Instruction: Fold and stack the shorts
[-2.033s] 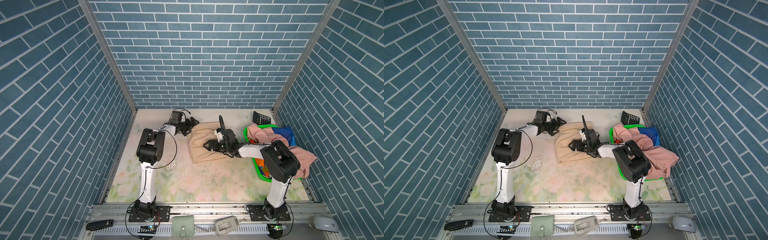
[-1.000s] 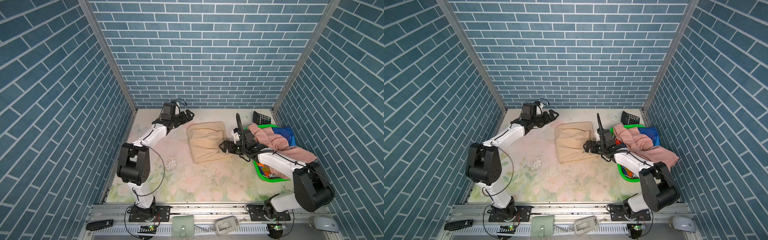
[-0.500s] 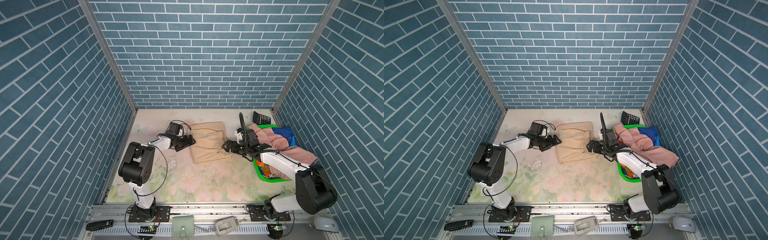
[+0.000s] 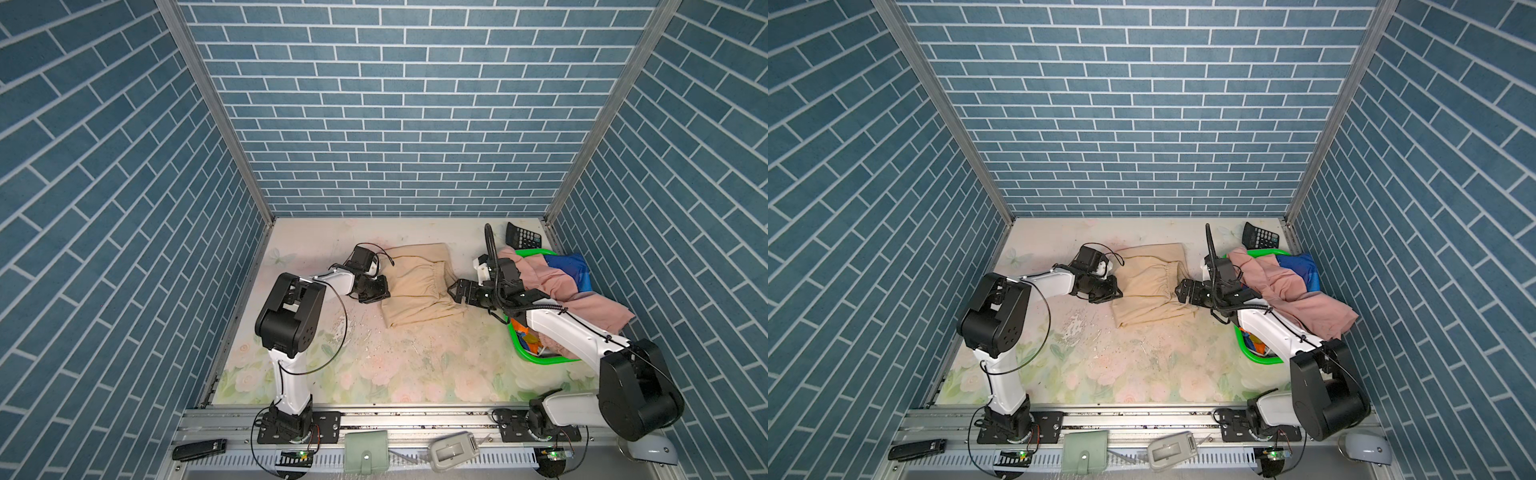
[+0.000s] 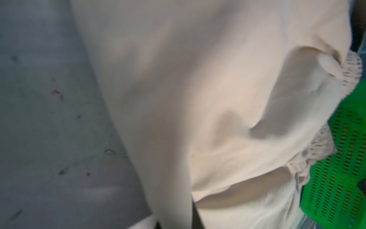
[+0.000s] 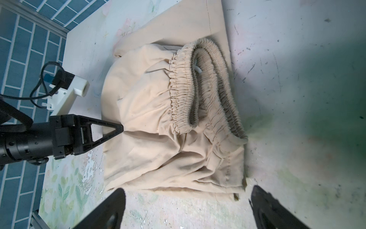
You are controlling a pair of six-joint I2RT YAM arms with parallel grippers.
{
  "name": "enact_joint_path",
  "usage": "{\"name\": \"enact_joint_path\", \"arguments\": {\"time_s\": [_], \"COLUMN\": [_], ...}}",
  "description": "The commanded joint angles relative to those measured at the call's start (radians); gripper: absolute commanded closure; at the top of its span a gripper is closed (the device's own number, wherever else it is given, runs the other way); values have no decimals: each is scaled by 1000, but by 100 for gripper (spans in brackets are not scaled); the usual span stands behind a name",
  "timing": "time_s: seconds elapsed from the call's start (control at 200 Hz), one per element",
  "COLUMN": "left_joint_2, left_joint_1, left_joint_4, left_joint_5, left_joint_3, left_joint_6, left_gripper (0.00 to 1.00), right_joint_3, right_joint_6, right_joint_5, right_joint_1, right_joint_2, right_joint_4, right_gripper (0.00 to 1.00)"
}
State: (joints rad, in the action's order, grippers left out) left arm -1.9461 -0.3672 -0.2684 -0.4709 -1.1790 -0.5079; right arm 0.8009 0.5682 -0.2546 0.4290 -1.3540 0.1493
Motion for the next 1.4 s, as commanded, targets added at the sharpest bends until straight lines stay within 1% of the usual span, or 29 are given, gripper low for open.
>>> {"name": "enact_joint_path", "arguments": {"time_s": [0.0,0.08,0.15,0.23,0.295,0.385,0.45,0.53,0.645,0.745,0.825,0.895,0.99,1.065,1.145,1.24,1.395], "left_joint_2": [-24,-54,-79,-100,-125,-194,-251,-311,-379,-402,-409,-440,-491,-518,-548,-590,-594], "left_joint_1": [6,29,68,136,179,243,299,363,429,475,511,537,558,562,565,567,584], "left_joint_4": [-244,-441,-561,-639,-680,-750,-797,-802,-802,-759,-705,-705,-727,-719,-713,-744,-735], "left_joint_5": [125,277,400,480,559,734,799,831,891,939,945,936,921,919,918,934,964], "left_joint_3": [-128,-264,-355,-437,-499,-615,-713,-807,-935,-987,-1006,-1056,-1137,-1166,-1194,-1242,-1203], "left_joint_6": [126,218,247,249,277,340,375,413,462,504,526,524,503,500,496,495,476], "left_gripper": [100,100,100,100,100,100,100,100,100,100,100,100,100,100,100,100,100], "right_joint_3": [-10,-1,11,30,61,116,151,196,261,313,361,400,455,489,504,506,512], "right_joint_6": [-19,-21,-21,-11,-8,-13,-12,-3,10,18,23,24,27,32,38,41,39], "right_joint_5": [-18,-22,-10,-9,-12,-8,-12,-31,-54,-66,-79,-87,-97,-108,-118,-118,-119], "right_joint_1": [3,22,44,76,109,159,188,216,242,260,272,279,284,287,287,287,288], "right_joint_2": [21,10,-10,-46,-87,-141,-178,-227,-296,-351,-390,-421,-465,-496,-517,-528,-536], "right_joint_4": [-3,-12,-19,-49,-63,-66,-73,-94,-108,-113,-114,-115,-114,-118,-124,-125,-122], "right_gripper": [1,1,1,1,1,1,1,1,1,1,1,1,1,1,1,1,1]}}
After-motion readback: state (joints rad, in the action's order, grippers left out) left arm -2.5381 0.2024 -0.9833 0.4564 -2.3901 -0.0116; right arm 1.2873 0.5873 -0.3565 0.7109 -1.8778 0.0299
